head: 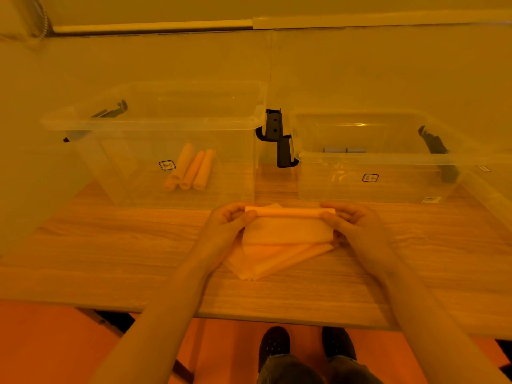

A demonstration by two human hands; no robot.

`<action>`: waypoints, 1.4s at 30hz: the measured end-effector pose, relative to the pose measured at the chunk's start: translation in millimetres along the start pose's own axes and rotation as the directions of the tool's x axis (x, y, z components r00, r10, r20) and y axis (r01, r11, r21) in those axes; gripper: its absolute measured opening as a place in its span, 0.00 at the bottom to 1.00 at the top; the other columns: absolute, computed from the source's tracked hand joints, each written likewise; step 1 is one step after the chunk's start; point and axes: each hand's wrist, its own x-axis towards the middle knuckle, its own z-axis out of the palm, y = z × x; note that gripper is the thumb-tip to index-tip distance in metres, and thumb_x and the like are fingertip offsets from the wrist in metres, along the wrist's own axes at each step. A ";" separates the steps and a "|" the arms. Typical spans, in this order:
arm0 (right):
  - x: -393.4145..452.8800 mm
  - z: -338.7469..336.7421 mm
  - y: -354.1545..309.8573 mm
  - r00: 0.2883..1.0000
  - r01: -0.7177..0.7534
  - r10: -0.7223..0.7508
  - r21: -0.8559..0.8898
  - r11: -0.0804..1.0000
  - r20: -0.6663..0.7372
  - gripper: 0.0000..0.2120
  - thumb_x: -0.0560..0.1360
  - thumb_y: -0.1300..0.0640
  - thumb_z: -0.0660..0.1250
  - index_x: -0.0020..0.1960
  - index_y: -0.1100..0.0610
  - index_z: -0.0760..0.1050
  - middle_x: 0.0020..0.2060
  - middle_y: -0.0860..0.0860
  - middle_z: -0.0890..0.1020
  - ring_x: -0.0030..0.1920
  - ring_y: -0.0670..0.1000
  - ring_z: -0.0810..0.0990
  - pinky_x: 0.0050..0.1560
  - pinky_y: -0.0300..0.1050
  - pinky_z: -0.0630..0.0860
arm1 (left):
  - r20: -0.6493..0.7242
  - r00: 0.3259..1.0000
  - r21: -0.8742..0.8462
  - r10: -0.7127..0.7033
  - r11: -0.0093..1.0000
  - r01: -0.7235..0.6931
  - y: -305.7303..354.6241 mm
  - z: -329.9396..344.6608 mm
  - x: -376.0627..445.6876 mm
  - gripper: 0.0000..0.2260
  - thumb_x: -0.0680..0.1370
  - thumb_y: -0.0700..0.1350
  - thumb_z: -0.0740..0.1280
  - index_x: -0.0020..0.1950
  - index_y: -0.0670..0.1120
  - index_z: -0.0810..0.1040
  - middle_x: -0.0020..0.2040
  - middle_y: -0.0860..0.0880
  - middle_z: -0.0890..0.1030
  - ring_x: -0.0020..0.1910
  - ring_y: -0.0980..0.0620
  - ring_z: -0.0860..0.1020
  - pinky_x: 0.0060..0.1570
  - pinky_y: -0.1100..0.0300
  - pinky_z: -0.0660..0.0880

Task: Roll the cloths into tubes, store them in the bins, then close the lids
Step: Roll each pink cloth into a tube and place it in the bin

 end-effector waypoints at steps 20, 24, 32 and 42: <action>-2.8 2.0 -0.7 0.998 0.052 -0.051 0.024 0.998 -0.042 0.11 0.71 0.55 0.69 0.53 0.49 0.80 0.45 0.49 0.86 0.43 0.44 0.83 0.35 0.36 0.78 | -0.021 1.000 -0.015 -0.002 1.000 0.002 0.2 0.3 -1.7 0.10 0.69 0.47 0.70 0.49 0.50 0.83 0.44 0.47 0.85 0.44 0.50 0.82 0.44 0.53 0.76; -1.9 1.9 0.3 0.998 0.057 -0.056 0.017 0.998 -0.043 0.09 0.74 0.57 0.68 0.53 0.50 0.81 0.43 0.48 0.85 0.40 0.44 0.83 0.33 0.36 0.77 | -0.011 1.000 -0.034 0.014 0.999 -0.014 1.8 1.1 -1.9 0.09 0.72 0.45 0.69 0.51 0.48 0.81 0.42 0.45 0.84 0.42 0.48 0.82 0.41 0.54 0.77; -0.2 2.0 0.9 1.000 0.024 -0.025 0.071 0.997 0.007 0.15 0.70 0.53 0.68 0.56 0.51 0.79 0.43 0.51 0.85 0.39 0.49 0.83 0.32 0.42 0.79 | -0.038 0.999 -0.001 0.006 1.000 -0.007 4.5 1.1 -3.5 0.06 0.77 0.42 0.66 0.52 0.46 0.81 0.39 0.50 0.83 0.40 0.52 0.80 0.40 0.57 0.76; 5.7 -2.0 10.3 0.999 0.033 -0.032 0.035 0.999 -0.032 0.07 0.74 0.58 0.69 0.50 0.49 0.81 0.40 0.50 0.85 0.42 0.47 0.82 0.40 0.39 0.78 | -0.045 0.999 0.035 0.004 0.999 -0.002 2.9 -1.0 -1.8 0.11 0.73 0.47 0.70 0.54 0.49 0.81 0.45 0.44 0.83 0.43 0.47 0.81 0.41 0.53 0.78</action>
